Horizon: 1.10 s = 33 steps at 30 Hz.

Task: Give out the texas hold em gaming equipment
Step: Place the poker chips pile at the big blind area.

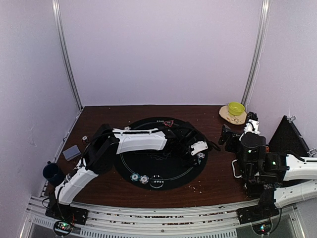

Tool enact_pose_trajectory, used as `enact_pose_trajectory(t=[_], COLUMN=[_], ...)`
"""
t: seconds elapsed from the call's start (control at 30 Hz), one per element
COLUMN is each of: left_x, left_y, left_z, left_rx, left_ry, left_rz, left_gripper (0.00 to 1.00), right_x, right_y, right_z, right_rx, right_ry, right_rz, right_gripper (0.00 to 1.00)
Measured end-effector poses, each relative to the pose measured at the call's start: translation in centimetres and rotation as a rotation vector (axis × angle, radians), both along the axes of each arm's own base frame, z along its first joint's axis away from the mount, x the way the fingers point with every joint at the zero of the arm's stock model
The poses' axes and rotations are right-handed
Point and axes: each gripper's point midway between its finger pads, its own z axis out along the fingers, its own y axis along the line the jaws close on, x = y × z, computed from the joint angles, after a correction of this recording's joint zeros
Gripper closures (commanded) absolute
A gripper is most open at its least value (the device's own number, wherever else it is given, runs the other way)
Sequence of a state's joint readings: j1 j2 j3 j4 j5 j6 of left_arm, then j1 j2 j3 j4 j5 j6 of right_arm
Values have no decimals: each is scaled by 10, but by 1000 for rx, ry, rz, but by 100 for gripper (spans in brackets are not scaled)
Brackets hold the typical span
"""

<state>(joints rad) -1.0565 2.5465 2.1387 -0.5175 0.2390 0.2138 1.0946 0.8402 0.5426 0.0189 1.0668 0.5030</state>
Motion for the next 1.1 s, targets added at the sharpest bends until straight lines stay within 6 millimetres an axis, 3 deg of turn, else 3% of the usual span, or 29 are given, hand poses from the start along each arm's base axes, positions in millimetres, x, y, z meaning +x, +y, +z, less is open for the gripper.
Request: enact_pose_trajectory(t=[0.2, 0.73, 0.93, 1.1], left_x=[-2, -2, -2, 0], left_y=[-7, -15, -15, -16], left_z=[7, 0, 0, 1], left_rx=[-13, -5, 0, 5], left_ry=[-2, -16, -26, -44], left_rz=[12, 34, 38, 46], left_gripper=[68, 67, 52, 33], right_x=[0, 0, 0, 0], right_y=[1, 4, 5, 6], right_z=[-2, -3, -4, -4], right_rx=[-2, -4, -3, -2], right_ry=[3, 8, 10, 12], right_rz=[4, 21, 30, 35], right_gripper=[0, 0, 0, 0])
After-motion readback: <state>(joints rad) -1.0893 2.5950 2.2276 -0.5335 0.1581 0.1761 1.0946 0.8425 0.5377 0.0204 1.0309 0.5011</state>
